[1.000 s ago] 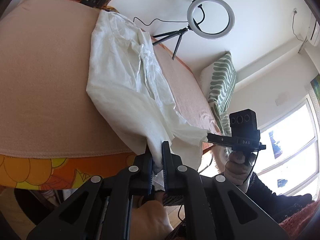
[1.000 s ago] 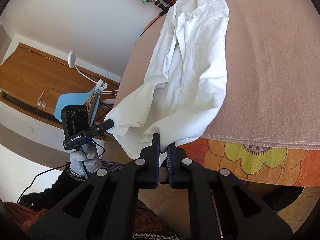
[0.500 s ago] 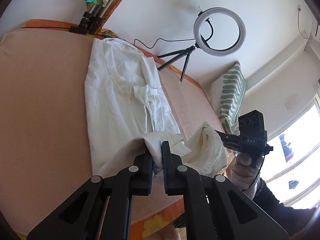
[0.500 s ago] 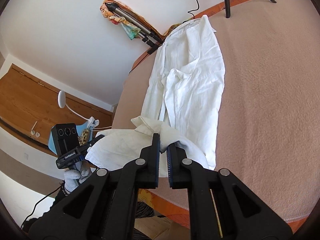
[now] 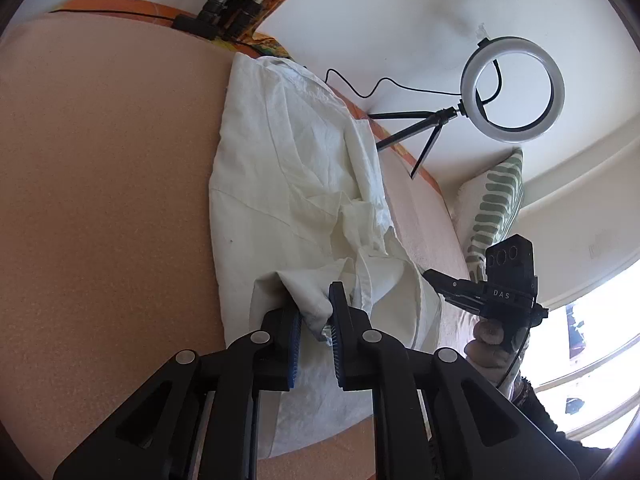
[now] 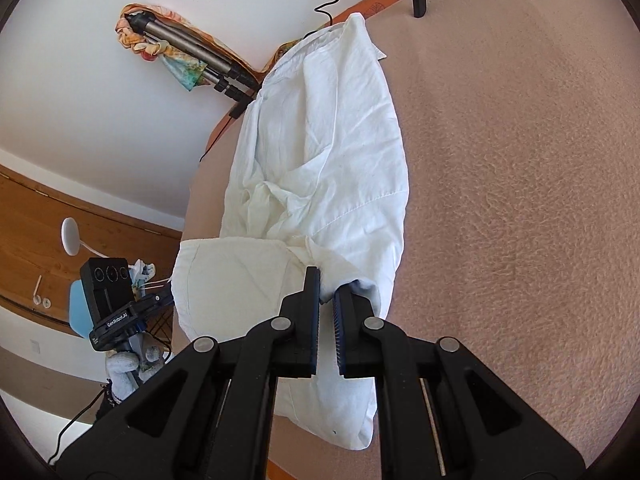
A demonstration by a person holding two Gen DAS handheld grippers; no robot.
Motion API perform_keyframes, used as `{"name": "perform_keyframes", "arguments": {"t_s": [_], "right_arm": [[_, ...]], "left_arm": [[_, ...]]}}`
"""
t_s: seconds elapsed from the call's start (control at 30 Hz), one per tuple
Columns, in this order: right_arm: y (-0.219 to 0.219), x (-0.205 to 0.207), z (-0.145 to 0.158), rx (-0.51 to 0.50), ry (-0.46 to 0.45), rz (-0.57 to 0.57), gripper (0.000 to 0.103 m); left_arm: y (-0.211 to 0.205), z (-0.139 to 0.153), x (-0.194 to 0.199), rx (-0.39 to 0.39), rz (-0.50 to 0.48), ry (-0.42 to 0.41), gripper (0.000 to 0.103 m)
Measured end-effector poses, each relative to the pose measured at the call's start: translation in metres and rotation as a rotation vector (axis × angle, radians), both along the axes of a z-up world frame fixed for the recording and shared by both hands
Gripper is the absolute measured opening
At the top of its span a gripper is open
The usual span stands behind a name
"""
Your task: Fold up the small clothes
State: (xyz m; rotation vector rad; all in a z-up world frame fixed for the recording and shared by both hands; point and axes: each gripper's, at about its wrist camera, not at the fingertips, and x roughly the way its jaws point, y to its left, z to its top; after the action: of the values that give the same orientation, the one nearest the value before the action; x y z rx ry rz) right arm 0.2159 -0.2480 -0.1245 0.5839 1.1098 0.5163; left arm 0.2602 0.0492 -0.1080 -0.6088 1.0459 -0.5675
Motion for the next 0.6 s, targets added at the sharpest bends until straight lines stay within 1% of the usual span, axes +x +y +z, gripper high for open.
{"name": "perform_keyframes", "arguments": {"t_s": [0.07,0.13,0.17,0.2,0.23,0.3,0.33,0.37,0.47,0.53,0.6], "right_arm": [[-0.002,0.005,-0.002,0.019,0.013,0.0,0.008],[-0.006,0.007,-0.001,0.05,0.005,-0.002,0.01],[-0.009,0.006,0.002,0.049,-0.013,-0.007,0.011],[-0.012,0.005,0.007,0.052,-0.035,-0.011,0.016],[-0.015,0.003,0.012,0.062,-0.049,-0.014,0.022],[-0.024,-0.002,0.021,0.07,-0.066,-0.041,0.052],[-0.029,-0.007,0.026,0.04,-0.079,-0.07,0.056],[-0.032,-0.013,0.03,0.009,-0.088,-0.09,0.059],[-0.034,-0.03,0.035,-0.042,-0.078,-0.08,0.059],[-0.029,-0.038,0.033,-0.082,-0.072,-0.06,0.059],[-0.02,-0.038,0.027,-0.136,-0.058,-0.036,0.059]], "left_arm": [[0.003,-0.001,0.003,-0.016,0.006,0.006,0.014],[0.004,0.005,0.002,-0.002,0.003,-0.016,0.018],[0.006,0.008,0.001,0.001,0.008,-0.033,0.025],[0.009,0.012,0.0,-0.004,0.014,-0.051,0.033],[0.012,0.015,0.0,-0.014,0.02,-0.061,0.034],[0.017,0.02,-0.001,-0.014,0.038,-0.072,0.034],[0.02,0.022,-0.003,-0.003,0.042,-0.08,0.034],[0.022,0.023,-0.006,0.007,0.042,-0.09,0.034],[0.023,0.017,-0.015,0.064,0.02,-0.087,0.036],[0.02,0.005,-0.018,0.088,0.001,-0.053,0.037],[0.019,-0.009,-0.018,0.086,-0.005,-0.007,0.037]]}}
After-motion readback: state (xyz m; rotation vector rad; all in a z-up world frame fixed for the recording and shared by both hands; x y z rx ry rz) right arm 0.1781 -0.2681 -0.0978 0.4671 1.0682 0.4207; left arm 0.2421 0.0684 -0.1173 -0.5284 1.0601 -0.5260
